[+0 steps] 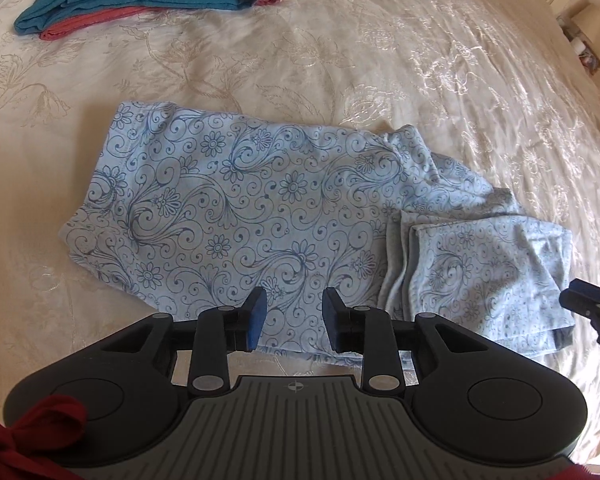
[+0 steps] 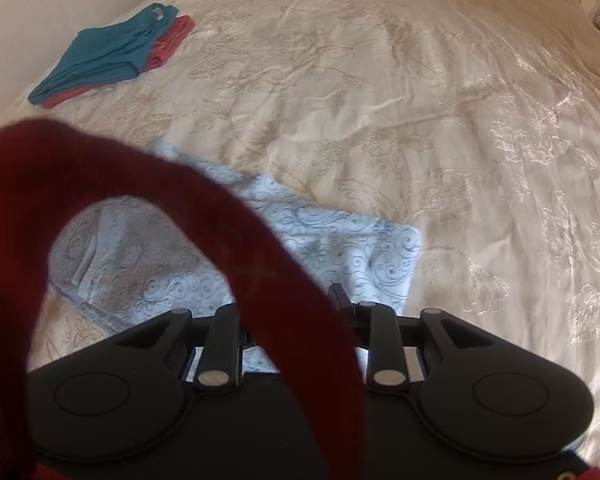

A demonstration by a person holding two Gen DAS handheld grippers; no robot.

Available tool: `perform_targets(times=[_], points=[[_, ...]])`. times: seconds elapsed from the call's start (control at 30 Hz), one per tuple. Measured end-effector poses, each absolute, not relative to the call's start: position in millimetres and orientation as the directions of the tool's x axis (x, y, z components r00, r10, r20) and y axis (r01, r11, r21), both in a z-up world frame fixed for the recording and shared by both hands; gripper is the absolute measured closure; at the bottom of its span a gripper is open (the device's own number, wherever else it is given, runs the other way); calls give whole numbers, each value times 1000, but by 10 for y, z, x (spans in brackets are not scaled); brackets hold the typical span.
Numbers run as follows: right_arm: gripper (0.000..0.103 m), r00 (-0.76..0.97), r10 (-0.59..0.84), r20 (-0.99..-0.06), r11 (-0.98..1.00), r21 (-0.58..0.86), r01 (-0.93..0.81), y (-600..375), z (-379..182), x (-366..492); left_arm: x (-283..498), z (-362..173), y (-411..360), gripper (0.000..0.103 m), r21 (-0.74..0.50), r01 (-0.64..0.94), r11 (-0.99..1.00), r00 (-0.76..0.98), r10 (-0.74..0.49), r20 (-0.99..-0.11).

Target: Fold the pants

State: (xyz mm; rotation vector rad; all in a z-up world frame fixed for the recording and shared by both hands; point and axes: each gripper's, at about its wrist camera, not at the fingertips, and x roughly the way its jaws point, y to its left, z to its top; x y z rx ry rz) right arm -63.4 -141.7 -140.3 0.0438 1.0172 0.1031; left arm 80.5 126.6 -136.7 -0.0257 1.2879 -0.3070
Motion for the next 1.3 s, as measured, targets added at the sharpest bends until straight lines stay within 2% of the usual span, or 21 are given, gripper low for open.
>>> perform_targets(times=[0.17, 0.3, 0.43, 0.6, 0.63, 0.73, 0.97, 1.1, 1.13, 1.2, 1.23, 1.27, 1.3], points=[[65, 513, 203, -834, 941, 22, -338, -549, -1468, -646, 793, -1388, 1224, 73, -204, 241, 949, 225, -259, -939], [65, 516, 246, -821, 909, 11, -416, -107, -1542, -595, 796, -1354, 1295, 73, -192, 270, 944, 230, -257, -939], [65, 496, 245, -833, 904, 13, -427, 122, -1666, -515, 816, -1345, 1429, 73, -177, 272, 946, 235, -243, -941], [65, 488, 151, -860, 923, -54, -380, 218, -1820, -467, 866, -1342, 1621, 73, -184, 254, 950, 239, -246, -939], [69, 498, 135, -857, 929, -65, -365, 214, -1824, -472, 873, -1340, 1661, 73, -186, 253, 949, 241, -248, -938], [86, 509, 147, -848, 947, -28, -321, 148, -1784, -443, 899, -1333, 1737, 73, -186, 256, 948, 246, -250, -936], [89, 541, 229, -809, 964, 111, -243, 223, -1555, -332, 950, -1341, 1902, 73, -191, 250, 949, 251, -255, -934], [89, 535, 242, -810, 963, 132, -236, 374, -1587, -226, 988, -1353, 1991, 73, -190, 245, 951, 250, -251, -935], [89, 542, 215, -813, 969, 107, -224, 405, -1587, -225, 995, -1351, 2012, 73, -189, 242, 952, 250, -250, -935], [79, 561, 136, -816, 976, 14, -216, 432, -1577, -262, 1001, -1349, 2070, 73, -197, 232, 953, 256, -255, -932], [66, 561, 106, -821, 974, -29, -227, 441, -1582, -293, 1004, -1360, 2091, 73, -200, 226, 953, 254, -256, -933], [59, 558, 81, -826, 965, -75, -251, 444, -1605, -335, 1008, -1376, 2106, 73, -202, 225, 953, 250, -257, -933], [60, 555, 72, -829, 960, -93, -264, 435, -1620, -366, 1010, -1393, 2111, 73, -202, 226, 953, 248, -257, -934]])
